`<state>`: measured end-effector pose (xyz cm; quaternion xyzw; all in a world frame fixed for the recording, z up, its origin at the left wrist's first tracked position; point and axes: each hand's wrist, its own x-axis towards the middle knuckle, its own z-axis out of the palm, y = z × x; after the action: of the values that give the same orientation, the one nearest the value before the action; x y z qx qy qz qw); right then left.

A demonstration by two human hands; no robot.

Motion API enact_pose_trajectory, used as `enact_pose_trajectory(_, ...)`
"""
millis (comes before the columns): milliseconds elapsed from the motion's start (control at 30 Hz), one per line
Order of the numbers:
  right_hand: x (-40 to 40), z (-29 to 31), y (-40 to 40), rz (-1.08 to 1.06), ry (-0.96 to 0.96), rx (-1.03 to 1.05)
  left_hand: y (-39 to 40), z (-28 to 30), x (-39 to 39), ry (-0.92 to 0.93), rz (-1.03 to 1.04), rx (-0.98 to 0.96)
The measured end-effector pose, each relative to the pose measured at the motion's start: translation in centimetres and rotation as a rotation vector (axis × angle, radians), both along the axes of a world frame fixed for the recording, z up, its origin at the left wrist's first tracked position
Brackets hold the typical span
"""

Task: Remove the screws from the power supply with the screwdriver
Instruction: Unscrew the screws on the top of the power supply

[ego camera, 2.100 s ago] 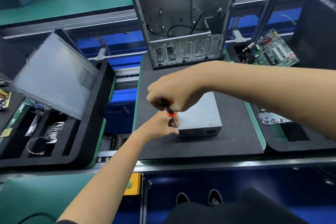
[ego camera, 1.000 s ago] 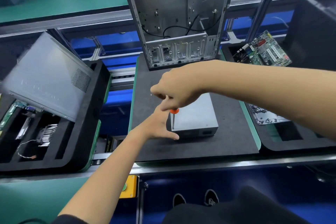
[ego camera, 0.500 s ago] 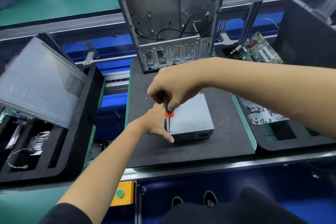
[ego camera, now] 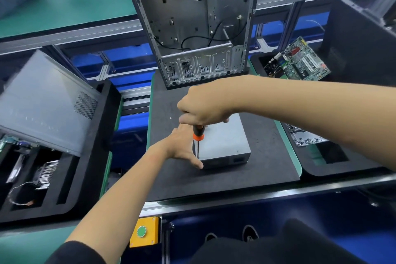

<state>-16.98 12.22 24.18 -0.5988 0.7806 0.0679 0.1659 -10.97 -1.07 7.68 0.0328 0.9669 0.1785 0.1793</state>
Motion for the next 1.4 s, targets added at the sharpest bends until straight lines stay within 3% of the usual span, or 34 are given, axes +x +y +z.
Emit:
enact_pose_trajectory(300,-0.2,0.4,0.3,0.166,-0.243,-0.119,0.1,0.2,0.2,-0.041,0.004,-0.058)
enact_pose_trajectory(400,0.3,0.0,0.2,0.150,-0.168,-0.118,0.2,0.2,0.1,-0.100,0.013,-0.105)
enact_pose_trajectory(500,0.2,-0.8,-0.3,0.110,0.064,-0.088,0.3,0.5,0.1,-0.050,-0.008,-0.081)
enact_pose_trajectory(567,0.1,-1.1,-0.6,0.119,0.115,-0.094,0.5,0.9,0.3,-0.037,-0.001,-0.046)
enact_pose_trajectory(767,0.0,0.8,-0.5,0.174,-0.317,-0.057,0.1,1.1,2.5,0.039,0.050,0.184)
enact_pose_trajectory(933,0.0,0.2,-1.2,0.151,-0.009,-0.026,-0.9,0.6,3.1,0.143,0.071,0.343)
enact_pose_trajectory(1033,-0.4,-0.6,-1.8,0.162,0.174,-0.025,-0.9,0.4,3.2,0.114,0.092,0.419)
enact_pose_trajectory(1167,-0.4,-0.1,-1.6,0.177,-0.060,-0.129,-0.5,0.6,3.4,0.068,0.133,0.479)
enact_pose_trajectory(1300,-0.3,0.7,-1.5,0.196,-0.231,-0.092,-0.3,1.1,3.1,0.040,0.125,0.464)
enact_pose_trajectory(1400,-0.2,-0.1,-1.6,0.127,-0.132,-0.051,-0.3,0.9,3.1,0.041,0.141,0.411)
